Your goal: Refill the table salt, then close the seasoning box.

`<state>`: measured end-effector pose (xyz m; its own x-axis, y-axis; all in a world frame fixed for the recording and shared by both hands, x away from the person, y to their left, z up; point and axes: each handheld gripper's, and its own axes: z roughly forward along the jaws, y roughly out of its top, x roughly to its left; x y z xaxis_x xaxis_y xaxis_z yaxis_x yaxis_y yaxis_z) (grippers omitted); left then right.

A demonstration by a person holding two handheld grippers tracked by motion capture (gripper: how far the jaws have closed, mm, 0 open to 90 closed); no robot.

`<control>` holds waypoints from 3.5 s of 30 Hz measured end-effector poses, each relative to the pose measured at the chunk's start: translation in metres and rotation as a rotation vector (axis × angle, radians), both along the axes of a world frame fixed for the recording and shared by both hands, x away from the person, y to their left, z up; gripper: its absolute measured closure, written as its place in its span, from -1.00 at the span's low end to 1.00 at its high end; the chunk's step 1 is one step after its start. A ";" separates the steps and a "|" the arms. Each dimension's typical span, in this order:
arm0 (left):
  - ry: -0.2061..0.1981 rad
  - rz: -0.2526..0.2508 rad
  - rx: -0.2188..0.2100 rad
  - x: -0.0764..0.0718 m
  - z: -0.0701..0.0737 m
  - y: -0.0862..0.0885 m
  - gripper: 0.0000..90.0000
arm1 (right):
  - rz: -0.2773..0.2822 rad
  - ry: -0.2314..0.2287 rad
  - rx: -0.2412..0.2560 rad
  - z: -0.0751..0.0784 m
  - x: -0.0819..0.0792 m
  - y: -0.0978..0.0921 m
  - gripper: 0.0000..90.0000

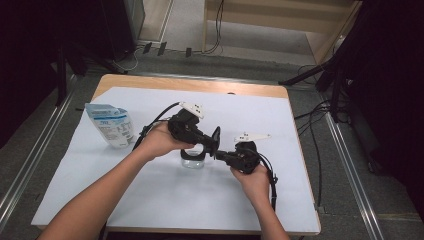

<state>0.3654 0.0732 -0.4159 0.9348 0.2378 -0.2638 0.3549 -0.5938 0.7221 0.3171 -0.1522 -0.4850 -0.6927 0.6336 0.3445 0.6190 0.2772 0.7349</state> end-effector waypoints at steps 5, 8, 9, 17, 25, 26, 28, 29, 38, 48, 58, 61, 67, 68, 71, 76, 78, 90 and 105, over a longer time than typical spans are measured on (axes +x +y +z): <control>0.007 0.003 0.000 0.001 -0.001 0.000 1.00 | 0.001 -0.003 0.000 0.000 0.000 0.000 1.00; 0.004 0.005 0.003 0.001 -0.001 -0.001 1.00 | 0.000 -0.001 0.000 0.000 0.000 0.000 1.00; 0.011 0.006 0.002 0.001 -0.002 -0.001 1.00 | -0.001 -0.001 -0.001 0.000 0.000 0.000 1.00; 0.006 0.010 0.003 0.001 -0.002 -0.002 1.00 | -0.006 0.000 0.005 -0.001 0.000 -0.001 1.00; 0.008 0.015 -0.003 0.001 -0.001 0.001 0.93 | 0.004 0.004 0.008 0.000 -0.003 0.000 1.00; 0.006 0.017 -0.002 0.001 0.000 0.002 0.92 | 0.005 0.009 0.009 0.000 -0.004 0.000 1.00; 0.003 0.021 0.000 0.001 0.001 0.003 0.89 | 0.015 0.009 0.008 0.000 -0.005 0.000 1.00; 0.008 0.025 -0.007 0.002 0.001 0.004 0.88 | 0.019 0.012 0.007 0.001 -0.006 0.000 1.00; 0.039 0.086 -0.003 0.000 0.004 0.028 0.57 | 0.045 0.020 0.004 -0.001 -0.015 0.004 1.00; 0.012 0.112 -0.039 -0.007 -0.002 0.055 0.11 | 0.025 0.024 -0.007 -0.005 -0.009 0.007 1.00; 0.000 0.149 -0.080 -0.016 -0.009 0.074 -0.10 | 0.000 0.021 -0.001 -0.005 -0.003 0.000 1.00; -0.018 0.164 -0.096 -0.021 -0.010 0.081 -0.06 | -0.014 0.023 -0.006 -0.006 -0.002 -0.001 1.00; -0.032 0.195 -0.092 -0.025 -0.014 0.095 -0.14 | -0.019 0.015 -0.013 -0.006 0.002 0.000 1.00; -0.022 0.204 -0.095 -0.025 -0.015 0.097 -0.16 | -0.018 0.018 -0.015 -0.006 0.002 0.000 1.00; -0.013 0.205 -0.099 -0.028 -0.016 0.104 -0.16 | -0.017 0.015 -0.014 -0.004 0.000 -0.001 1.00; -0.046 0.208 -0.073 -0.037 -0.016 0.113 -0.18 | -0.010 0.008 -0.008 0.000 -0.005 -0.003 1.00; -0.075 0.206 -0.046 -0.040 -0.016 0.116 -0.18 | -0.003 0.004 -0.004 0.000 -0.007 -0.003 0.94; -0.064 0.258 -0.088 -0.048 -0.019 0.144 0.14 | 0.041 -0.030 -0.030 -0.004 -0.029 0.008 0.57; -0.033 0.326 -0.054 -0.049 -0.020 0.174 -0.03 | 0.063 -0.043 -0.022 -0.003 -0.027 0.015 0.53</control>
<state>0.3167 0.2477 -0.4357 0.8198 0.5126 -0.2553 0.4960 -0.4128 0.7639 0.2900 -0.1376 -0.4884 -0.7453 0.5953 0.3002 0.5679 0.3309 0.7536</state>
